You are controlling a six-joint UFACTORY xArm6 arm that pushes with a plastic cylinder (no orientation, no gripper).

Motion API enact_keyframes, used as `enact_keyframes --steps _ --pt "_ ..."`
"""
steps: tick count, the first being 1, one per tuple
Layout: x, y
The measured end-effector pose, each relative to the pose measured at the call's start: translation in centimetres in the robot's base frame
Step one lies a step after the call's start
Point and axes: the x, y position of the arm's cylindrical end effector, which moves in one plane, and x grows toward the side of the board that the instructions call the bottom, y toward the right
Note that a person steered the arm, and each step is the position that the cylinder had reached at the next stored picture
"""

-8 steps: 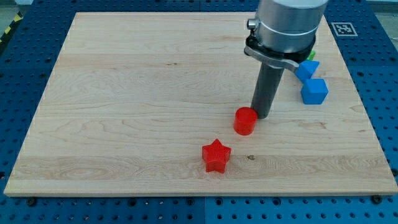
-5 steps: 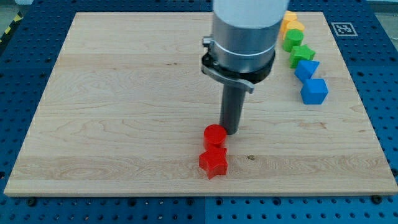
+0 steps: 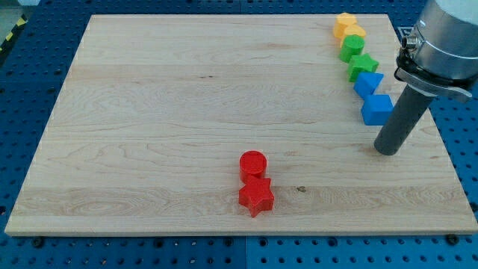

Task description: Move your arm to center right

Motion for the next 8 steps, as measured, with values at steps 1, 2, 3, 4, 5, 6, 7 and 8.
enact_keyframes --steps 1,2,3,4,5,6,7,8 --pt "0.0 0.2" --pt "-0.1 4.6" --pt "-2.1 7.0" --pt "-2.2 6.9" --pt "-1.2 5.6" --pt "-0.3 0.7" --pt "-1.4 -5.2" --pt "-3.8 -6.3"
